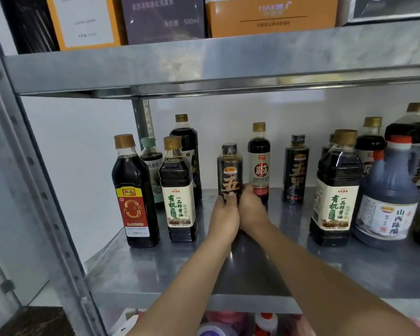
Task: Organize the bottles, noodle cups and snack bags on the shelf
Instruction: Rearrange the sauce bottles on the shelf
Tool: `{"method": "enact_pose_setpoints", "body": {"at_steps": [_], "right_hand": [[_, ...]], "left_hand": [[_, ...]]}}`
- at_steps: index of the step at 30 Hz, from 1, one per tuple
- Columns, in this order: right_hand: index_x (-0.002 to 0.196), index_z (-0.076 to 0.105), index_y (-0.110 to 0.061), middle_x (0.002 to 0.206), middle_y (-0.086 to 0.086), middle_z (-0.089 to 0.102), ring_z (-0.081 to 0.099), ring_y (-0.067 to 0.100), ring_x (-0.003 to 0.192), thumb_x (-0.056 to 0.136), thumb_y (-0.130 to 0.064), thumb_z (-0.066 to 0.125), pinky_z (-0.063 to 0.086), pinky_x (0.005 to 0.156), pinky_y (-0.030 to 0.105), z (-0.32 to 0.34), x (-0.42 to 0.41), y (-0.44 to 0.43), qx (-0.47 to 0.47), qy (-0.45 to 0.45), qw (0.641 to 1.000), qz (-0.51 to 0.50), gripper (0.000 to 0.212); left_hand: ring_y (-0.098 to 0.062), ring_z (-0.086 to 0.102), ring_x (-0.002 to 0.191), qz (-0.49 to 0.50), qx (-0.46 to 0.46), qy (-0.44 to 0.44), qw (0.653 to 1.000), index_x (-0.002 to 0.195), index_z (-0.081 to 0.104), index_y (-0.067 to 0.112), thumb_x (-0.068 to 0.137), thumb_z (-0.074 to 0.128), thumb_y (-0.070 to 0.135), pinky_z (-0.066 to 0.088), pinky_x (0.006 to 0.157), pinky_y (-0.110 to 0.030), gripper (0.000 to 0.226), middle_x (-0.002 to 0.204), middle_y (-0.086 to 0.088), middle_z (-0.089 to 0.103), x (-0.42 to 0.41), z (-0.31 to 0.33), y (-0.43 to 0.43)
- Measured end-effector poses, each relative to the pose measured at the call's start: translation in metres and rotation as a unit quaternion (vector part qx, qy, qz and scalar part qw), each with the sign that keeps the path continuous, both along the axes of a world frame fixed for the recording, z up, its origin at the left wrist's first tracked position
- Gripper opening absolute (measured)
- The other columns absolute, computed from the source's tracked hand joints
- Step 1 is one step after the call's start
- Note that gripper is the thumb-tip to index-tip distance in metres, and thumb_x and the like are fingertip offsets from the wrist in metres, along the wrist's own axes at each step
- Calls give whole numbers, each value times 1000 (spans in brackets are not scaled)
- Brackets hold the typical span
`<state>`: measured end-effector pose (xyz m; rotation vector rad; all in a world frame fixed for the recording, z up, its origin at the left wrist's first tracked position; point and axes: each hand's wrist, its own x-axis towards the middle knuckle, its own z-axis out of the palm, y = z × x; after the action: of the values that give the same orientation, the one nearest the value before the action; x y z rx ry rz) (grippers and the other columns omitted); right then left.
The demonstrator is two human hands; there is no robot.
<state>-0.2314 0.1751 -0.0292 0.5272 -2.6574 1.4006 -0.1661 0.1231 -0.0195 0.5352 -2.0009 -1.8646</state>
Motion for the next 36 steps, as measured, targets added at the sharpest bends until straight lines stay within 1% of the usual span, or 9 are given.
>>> {"method": "enact_pose_setpoints", "body": {"at_steps": [4,7,9,15,19,24,30,33,36], "right_hand": [[119,41,-7,108,12,59,59,28,96,102,-20,48,50,84,39,6,-28,-20,-5,-11,1000,-12,22],[105,45,-10,102,13,62,58,18,79,107,-25,38,46,61,24,5,-44,-34,-74,-64,995,-7,17],[101,44,-16,107,14,64,60,19,82,108,-29,35,40,53,20,1,-58,-45,-102,-61,993,-21,17],[109,33,-15,99,8,54,60,27,95,104,-28,45,42,74,32,5,-84,-57,-48,-67,997,0,18],[108,34,-15,90,2,54,59,27,94,105,-27,42,40,74,33,4,-88,-59,-40,-81,996,-10,15],[121,37,-11,119,17,60,58,27,95,103,-23,45,41,79,34,6,-87,-60,-42,-79,996,-14,23],[150,29,-8,135,21,56,56,35,123,97,-19,60,47,99,39,2,-63,-33,-30,-7,1000,5,62],[142,44,-8,122,18,63,60,32,116,93,-16,66,47,93,31,-2,-58,-10,-74,55,994,-58,54],[132,50,-6,118,17,61,61,34,110,91,-9,63,52,93,37,1,-56,8,-140,126,971,-146,43]], "left_hand": [[-27,57,123,7,53,5,999,141,52,14,108,33,38,43,110,-42,45,133,-12,62,-28,3,-10],[-29,58,122,19,98,12,995,141,52,15,107,34,42,43,110,-44,48,132,-14,62,-49,6,-17],[-30,57,123,20,109,13,994,140,52,15,106,34,45,42,111,-45,49,132,-14,62,-60,9,-20],[-31,56,123,27,112,13,993,142,51,17,106,33,45,41,111,-45,49,132,-14,61,-75,10,-25],[-30,57,123,12,118,21,993,144,49,22,106,34,44,42,111,-46,47,134,-12,61,-75,4,-27],[-27,58,121,-5,145,29,989,143,50,23,105,35,45,45,108,-46,46,132,-11,62,-68,-1,-27],[-27,59,123,-4,112,49,993,143,51,20,103,36,48,45,110,-45,51,135,-12,61,-61,-7,-26],[-29,54,129,-17,91,55,994,144,50,17,97,36,54,40,113,-46,61,140,-13,57,-56,-10,-21],[-27,49,134,-31,91,58,994,145,48,14,106,35,43,34,118,-46,51,143,-11,54,-54,-18,-16]]}}
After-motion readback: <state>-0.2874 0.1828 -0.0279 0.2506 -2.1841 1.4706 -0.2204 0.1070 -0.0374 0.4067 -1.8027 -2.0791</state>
